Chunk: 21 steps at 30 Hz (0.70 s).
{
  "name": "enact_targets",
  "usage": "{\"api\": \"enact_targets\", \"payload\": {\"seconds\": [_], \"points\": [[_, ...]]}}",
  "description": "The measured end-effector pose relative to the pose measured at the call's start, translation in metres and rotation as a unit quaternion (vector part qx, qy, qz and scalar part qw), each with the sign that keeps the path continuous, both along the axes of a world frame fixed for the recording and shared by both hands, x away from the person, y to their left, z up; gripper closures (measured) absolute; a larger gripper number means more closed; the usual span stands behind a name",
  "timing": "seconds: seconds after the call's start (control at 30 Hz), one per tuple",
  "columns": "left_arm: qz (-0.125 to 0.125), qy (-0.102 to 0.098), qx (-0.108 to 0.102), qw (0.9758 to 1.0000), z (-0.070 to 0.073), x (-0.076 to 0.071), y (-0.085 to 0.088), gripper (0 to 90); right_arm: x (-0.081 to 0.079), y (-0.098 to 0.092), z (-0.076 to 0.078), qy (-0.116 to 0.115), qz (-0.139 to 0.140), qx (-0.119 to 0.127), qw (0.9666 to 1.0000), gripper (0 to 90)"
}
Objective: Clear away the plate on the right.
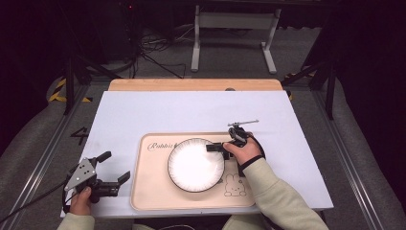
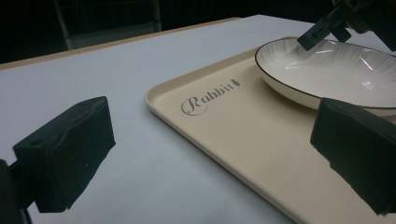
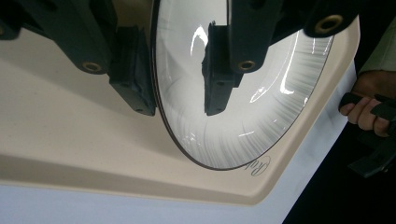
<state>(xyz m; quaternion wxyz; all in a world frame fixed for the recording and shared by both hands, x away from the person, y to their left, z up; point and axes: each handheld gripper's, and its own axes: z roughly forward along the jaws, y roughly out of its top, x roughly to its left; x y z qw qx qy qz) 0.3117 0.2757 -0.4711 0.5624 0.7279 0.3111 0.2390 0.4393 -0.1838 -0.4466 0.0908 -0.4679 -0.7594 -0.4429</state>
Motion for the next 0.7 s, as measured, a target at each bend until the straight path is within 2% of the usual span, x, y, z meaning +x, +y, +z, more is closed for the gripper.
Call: {"api": "enact_targets", "payload": {"seconds": [0.3, 0.47, 0.6, 0.7], "points": [[0.001, 0.000, 0.000, 1.0000, 0.000, 0.000, 0.000, 0.2, 0.000, 0.001, -0.002, 0.008, -0.005, -0.002, 1.0000, 58.3], [0.000, -0.001, 0.003, 1.0000, 0.000, 0.000, 0.000, 0.2, 0.000, -0.001, 0.001, -0.002, -0.010, 0.003, 0.9999, 56.4], [-0.001, -0.001, 0.002, 1.0000, 0.000, 0.000, 0.000, 0.2, 0.000, -0.004, 0.006, -0.023, -0.016, 0.007, 0.9996, 52.0], [-0.001, 0.000, 0.002, 1.0000, 0.000, 0.001, 0.000, 0.2, 0.000, -0.007, 0.012, -0.060, -0.015, 0.006, 0.9981, 45.0]]}}
